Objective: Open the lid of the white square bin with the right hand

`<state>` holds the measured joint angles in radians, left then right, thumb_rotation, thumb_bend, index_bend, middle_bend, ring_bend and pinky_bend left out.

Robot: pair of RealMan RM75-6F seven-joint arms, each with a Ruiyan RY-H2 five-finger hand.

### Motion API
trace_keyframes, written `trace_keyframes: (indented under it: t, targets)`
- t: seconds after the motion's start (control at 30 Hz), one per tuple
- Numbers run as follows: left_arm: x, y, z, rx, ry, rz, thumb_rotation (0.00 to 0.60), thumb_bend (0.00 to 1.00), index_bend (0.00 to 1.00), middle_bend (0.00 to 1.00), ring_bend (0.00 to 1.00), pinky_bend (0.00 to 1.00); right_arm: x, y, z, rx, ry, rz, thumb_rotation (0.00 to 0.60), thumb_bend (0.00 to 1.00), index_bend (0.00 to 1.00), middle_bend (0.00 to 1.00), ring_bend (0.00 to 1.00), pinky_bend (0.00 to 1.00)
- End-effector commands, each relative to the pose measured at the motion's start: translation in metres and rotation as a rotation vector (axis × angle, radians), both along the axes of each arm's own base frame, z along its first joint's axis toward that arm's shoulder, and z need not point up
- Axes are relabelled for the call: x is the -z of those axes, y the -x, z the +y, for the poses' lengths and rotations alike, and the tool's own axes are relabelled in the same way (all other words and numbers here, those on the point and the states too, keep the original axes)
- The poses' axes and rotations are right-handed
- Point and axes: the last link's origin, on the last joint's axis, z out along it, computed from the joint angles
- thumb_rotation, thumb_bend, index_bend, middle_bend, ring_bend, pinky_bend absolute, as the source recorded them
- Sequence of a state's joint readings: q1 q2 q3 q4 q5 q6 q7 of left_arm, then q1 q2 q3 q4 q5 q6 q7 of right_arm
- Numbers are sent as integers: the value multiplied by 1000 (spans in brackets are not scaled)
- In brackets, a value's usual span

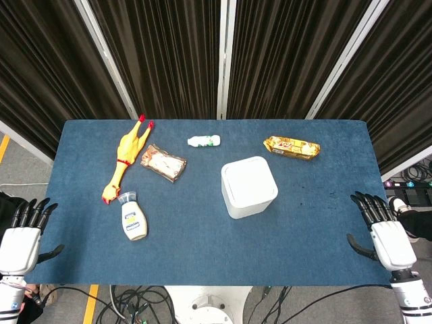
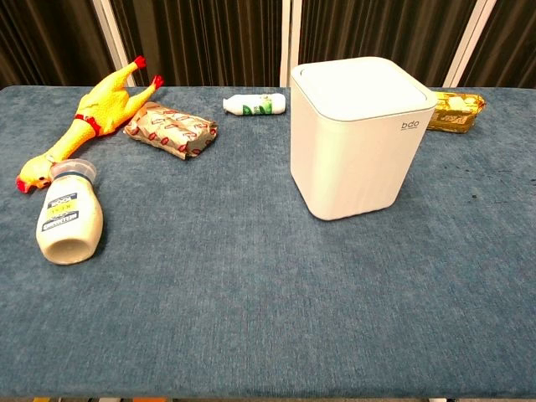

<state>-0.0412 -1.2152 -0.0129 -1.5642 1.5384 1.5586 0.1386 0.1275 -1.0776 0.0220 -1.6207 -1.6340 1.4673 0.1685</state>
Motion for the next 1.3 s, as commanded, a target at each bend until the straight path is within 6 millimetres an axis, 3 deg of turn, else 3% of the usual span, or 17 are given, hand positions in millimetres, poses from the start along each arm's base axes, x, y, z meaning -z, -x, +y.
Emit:
trace_keyframes:
  t: [0.03, 0.33, 0.57, 0.7, 0.8, 1.0, 1.3]
  targets:
    - [0, 0, 0, -7, -3, 3, 600, 0, 149, 81, 0, 3, 2, -1, -3, -5, -6, 2, 600, 257, 0, 33, 0, 0]
    - [2, -1, 0, -4, 2, 4, 600, 0, 149, 81, 0, 3, 4, -13, -15, -62, -47, 6, 600, 257, 0, 34, 0, 0]
    - [1, -7, 6, 29, 13, 0, 600, 0, 149, 81, 0, 3, 17, -68, -56, -256, -161, 39, 600, 254, 18, 82, 0, 0]
    - [0, -6, 7, 28, 17, 0, 600, 0, 149, 81, 0, 3, 37, -97, -82, -313, -233, 62, 600, 249, 105, 112, 0, 0]
    - [1, -4, 6, 17, 21, -3, 600, 0, 149, 81, 0, 3, 54, -108, -93, -316, -290, 58, 600, 245, 126, 140, 0, 0]
    - [2, 2, 5, 1, 27, -9, 600, 0, 149, 81, 0, 3, 80, -119, -110, -308, -331, 36, 600, 244, 157, 189, 0, 0]
    - [3, 8, 2, -11, 24, -23, 600, 0, 149, 81, 0, 3, 101, -120, -110, -303, -385, 80, 600, 244, 230, 239, 0, 0]
